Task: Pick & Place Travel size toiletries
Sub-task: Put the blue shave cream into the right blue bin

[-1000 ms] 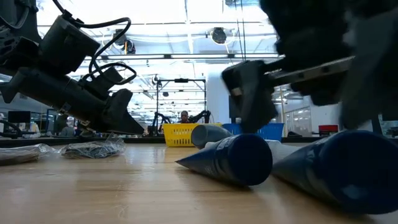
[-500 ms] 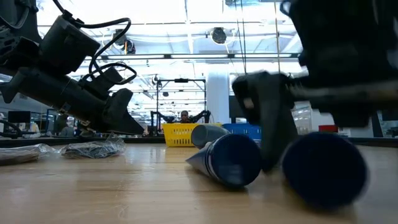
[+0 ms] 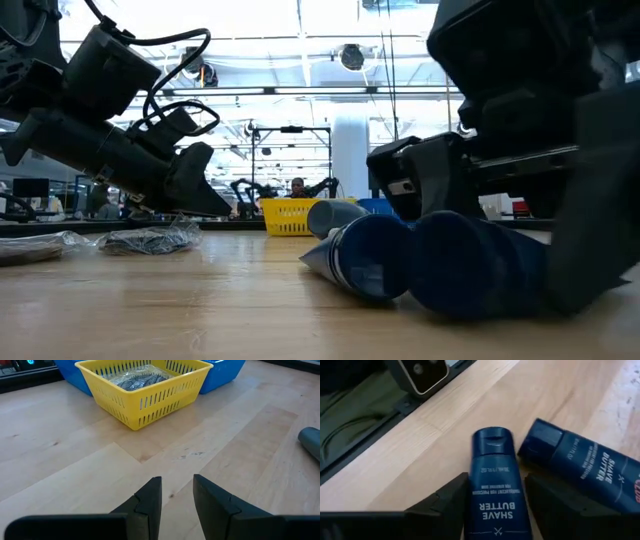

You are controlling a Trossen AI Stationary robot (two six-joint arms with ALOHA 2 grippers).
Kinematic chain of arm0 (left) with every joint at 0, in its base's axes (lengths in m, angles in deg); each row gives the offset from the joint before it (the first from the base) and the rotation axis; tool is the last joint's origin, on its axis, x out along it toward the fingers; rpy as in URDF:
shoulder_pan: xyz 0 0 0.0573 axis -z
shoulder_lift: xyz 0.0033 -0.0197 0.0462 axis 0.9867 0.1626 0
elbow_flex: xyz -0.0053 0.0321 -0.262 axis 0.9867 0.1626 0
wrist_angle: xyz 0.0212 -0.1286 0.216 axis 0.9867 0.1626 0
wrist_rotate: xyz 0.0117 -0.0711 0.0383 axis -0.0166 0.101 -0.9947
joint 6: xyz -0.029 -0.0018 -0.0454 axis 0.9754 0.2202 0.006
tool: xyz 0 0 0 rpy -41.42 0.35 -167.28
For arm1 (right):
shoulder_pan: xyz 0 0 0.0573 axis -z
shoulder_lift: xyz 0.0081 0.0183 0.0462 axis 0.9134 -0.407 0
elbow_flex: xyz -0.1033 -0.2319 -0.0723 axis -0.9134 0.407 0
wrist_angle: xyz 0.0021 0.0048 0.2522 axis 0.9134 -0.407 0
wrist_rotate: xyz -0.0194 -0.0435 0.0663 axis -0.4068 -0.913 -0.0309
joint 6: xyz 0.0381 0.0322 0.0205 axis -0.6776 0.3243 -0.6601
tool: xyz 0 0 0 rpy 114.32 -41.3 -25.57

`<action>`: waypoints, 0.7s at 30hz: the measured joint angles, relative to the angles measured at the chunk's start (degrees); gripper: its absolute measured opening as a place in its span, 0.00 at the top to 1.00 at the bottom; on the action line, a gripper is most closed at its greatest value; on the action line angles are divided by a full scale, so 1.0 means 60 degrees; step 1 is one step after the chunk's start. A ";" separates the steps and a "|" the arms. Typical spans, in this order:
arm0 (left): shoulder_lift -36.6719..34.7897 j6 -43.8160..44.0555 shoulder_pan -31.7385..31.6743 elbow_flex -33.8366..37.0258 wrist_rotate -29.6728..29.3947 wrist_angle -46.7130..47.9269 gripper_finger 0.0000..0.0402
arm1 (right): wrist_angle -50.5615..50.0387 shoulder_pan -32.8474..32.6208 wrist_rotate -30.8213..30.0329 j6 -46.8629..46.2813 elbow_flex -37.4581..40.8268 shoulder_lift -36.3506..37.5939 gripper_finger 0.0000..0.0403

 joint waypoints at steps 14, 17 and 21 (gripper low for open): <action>0.0000 0.0069 0.0004 0.0000 0.0061 -0.0022 0.73 | -0.1216 0.0014 -0.0655 -0.0822 0.0029 0.2012 0.64; 0.0000 0.0069 0.0004 0.0000 0.0064 -0.0022 0.73 | -0.2344 0.0123 -0.2089 -0.0058 0.0029 0.2759 0.64; 0.0000 0.0042 0.0004 0.0000 0.0063 -0.0019 0.73 | -0.3206 0.0468 -0.4631 0.0762 0.0025 0.3560 0.65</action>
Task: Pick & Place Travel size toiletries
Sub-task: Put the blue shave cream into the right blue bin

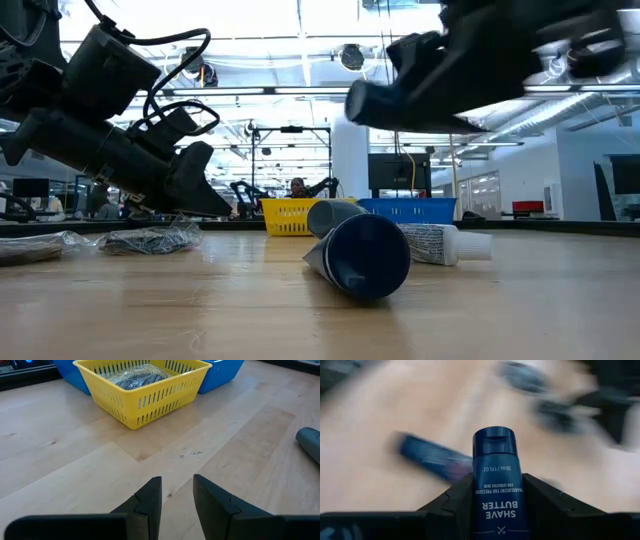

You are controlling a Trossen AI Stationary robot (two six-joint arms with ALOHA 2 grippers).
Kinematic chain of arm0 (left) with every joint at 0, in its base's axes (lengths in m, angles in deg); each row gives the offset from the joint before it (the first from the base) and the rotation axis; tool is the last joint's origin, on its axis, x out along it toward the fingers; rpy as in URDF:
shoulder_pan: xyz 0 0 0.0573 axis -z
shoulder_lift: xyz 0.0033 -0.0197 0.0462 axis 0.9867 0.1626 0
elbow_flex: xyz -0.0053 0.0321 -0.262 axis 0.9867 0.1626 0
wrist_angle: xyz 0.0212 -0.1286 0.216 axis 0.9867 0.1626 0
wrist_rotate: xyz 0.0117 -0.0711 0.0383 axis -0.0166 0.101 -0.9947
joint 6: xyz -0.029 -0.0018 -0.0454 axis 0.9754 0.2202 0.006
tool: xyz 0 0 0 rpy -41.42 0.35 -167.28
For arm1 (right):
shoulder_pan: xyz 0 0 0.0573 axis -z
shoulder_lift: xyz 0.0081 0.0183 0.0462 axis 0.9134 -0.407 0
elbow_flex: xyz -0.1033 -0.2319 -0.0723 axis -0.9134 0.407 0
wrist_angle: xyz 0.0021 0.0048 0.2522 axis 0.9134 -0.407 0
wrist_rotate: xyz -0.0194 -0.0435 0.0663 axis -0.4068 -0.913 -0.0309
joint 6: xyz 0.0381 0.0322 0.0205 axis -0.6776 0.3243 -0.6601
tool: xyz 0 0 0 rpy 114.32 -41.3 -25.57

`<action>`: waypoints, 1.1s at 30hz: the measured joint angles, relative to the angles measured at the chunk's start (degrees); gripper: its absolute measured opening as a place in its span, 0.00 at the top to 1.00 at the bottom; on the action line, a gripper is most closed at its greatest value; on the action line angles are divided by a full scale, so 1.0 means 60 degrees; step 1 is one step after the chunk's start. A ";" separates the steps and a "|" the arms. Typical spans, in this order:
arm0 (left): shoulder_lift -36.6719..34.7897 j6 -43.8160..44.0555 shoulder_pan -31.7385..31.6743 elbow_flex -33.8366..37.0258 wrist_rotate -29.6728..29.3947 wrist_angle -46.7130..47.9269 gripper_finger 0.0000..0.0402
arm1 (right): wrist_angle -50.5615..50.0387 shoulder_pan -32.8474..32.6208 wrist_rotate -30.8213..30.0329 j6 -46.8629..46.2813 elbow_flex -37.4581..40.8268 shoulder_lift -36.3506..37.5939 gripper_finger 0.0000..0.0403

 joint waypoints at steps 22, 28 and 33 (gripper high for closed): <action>0.0000 -0.0515 -0.0253 0.0000 -0.0097 0.0103 0.73 | -0.0614 0.6015 -0.2541 0.3402 0.0896 0.0541 0.64; 0.0000 -0.0517 -0.0362 0.0000 -0.0096 0.0138 0.73 | -0.1329 0.7267 -0.0226 0.3293 0.0900 0.0545 0.65; 0.0000 -0.0534 -0.0361 0.0000 -0.0096 0.0168 0.73 | -0.1306 0.7839 0.0618 0.3109 0.0900 0.0545 0.65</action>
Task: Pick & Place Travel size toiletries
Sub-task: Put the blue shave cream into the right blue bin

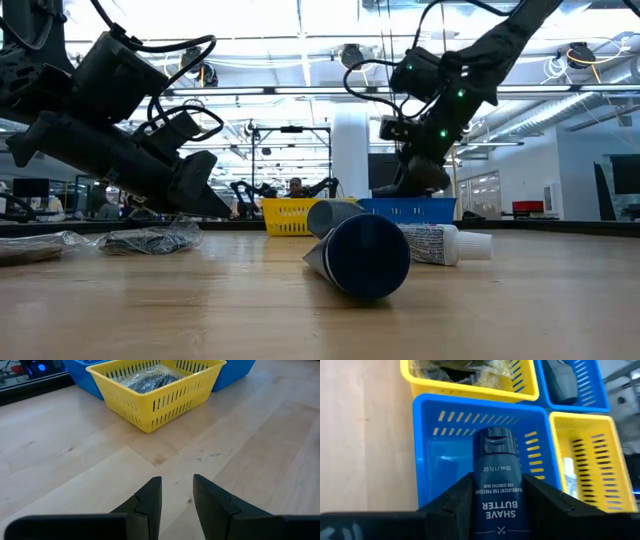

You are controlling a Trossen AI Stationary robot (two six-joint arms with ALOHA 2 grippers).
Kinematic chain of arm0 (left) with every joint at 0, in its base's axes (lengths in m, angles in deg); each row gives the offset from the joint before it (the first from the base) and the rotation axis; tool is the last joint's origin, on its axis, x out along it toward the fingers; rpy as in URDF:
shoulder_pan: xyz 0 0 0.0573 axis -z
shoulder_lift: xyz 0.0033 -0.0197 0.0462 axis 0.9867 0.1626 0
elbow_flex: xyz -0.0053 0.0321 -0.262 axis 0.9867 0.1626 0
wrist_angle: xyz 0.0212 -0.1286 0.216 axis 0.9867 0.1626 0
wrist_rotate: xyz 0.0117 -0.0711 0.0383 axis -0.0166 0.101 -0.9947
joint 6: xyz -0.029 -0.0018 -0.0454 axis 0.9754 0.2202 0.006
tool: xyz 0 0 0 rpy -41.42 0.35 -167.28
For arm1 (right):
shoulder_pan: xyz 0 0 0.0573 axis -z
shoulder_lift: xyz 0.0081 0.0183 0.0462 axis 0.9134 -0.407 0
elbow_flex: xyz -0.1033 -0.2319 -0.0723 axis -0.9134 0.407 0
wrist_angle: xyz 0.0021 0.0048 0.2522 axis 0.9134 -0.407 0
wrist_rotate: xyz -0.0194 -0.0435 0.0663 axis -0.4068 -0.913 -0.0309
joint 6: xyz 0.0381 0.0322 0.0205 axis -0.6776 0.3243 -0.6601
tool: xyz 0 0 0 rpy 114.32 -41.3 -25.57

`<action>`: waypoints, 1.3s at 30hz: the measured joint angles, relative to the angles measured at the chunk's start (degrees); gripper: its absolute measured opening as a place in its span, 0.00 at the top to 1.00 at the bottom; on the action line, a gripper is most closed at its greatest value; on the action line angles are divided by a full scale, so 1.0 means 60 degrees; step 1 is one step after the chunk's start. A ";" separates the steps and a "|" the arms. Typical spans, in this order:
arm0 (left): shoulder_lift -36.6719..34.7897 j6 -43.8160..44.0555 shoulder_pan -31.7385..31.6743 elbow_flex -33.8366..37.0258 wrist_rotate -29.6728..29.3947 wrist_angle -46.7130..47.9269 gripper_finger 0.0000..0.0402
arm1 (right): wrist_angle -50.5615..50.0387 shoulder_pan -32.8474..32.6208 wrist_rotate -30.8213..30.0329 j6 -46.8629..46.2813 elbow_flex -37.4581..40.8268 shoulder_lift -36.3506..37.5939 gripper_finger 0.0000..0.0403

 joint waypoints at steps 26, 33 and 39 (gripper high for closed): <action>0.0000 0.0089 0.0004 0.0000 0.0103 0.0000 0.73 | 0.0484 0.1008 0.2148 -0.1020 0.0017 -0.0178 0.61; 0.0000 0.0121 0.0004 0.0000 0.0102 0.0000 0.73 | 0.0591 0.1067 0.2150 -0.1264 0.0286 -0.0178 0.61; 0.0000 0.0131 0.0004 0.0000 0.0102 0.0000 0.73 | 0.0578 0.1070 0.2137 -0.1306 0.0492 -0.0178 0.61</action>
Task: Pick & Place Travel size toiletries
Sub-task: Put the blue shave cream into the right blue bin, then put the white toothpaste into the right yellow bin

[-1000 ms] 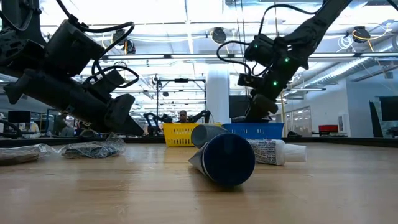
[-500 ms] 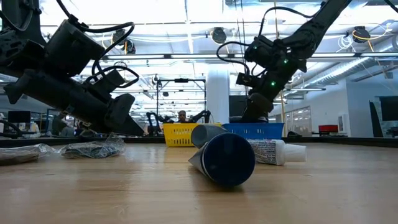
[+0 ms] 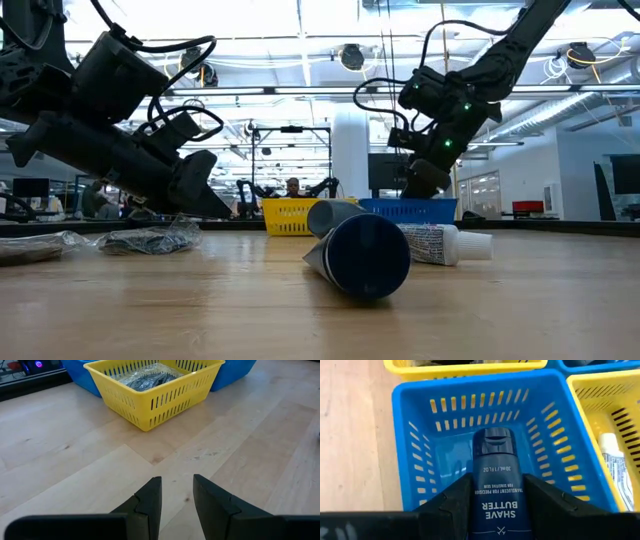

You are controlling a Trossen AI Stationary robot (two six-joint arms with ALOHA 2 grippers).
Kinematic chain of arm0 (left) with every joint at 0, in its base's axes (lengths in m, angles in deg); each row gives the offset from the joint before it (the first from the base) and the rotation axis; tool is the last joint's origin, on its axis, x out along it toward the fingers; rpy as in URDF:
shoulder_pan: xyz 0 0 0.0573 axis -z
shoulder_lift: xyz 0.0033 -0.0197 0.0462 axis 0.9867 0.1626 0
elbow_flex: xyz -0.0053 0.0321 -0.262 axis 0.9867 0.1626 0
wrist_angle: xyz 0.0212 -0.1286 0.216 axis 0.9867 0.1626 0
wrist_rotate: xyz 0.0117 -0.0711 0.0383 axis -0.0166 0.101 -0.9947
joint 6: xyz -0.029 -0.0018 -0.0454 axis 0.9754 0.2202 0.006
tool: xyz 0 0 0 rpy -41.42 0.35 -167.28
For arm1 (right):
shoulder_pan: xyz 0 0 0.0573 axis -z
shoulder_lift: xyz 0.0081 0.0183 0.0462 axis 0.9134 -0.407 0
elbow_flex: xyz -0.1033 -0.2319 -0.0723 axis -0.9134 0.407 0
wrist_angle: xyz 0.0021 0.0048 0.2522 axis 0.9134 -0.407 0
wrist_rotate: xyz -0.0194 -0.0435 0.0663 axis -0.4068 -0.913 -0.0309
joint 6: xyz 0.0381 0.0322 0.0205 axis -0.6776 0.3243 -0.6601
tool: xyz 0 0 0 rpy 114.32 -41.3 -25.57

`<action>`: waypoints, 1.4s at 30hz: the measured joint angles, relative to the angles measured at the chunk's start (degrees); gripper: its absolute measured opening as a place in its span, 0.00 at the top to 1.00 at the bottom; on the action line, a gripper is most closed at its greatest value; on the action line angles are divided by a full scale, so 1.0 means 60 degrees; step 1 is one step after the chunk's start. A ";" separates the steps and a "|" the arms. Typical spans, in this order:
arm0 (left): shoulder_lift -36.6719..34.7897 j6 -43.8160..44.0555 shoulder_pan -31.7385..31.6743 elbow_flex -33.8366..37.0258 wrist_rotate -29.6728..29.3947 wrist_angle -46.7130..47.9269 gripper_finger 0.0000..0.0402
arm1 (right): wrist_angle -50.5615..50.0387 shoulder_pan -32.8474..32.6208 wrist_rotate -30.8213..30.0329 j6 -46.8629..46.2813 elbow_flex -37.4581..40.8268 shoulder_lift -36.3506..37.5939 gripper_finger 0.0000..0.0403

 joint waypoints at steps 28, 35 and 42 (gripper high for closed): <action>0.0004 0.0008 -0.0004 0.0004 -0.0029 0.0134 0.73 | -0.0368 -0.1418 -0.0721 0.0455 -0.0088 0.1383 0.49; 0.0004 0.0050 -0.0004 0.0004 -0.0076 0.0192 0.73 | -0.2875 -0.2014 0.0210 -0.1122 -0.0095 0.1474 0.59; 0.0004 0.0109 -0.0004 0.0004 -0.0084 0.0222 0.73 | -0.4205 -0.2199 -0.0858 -0.2352 -0.0095 0.1515 0.71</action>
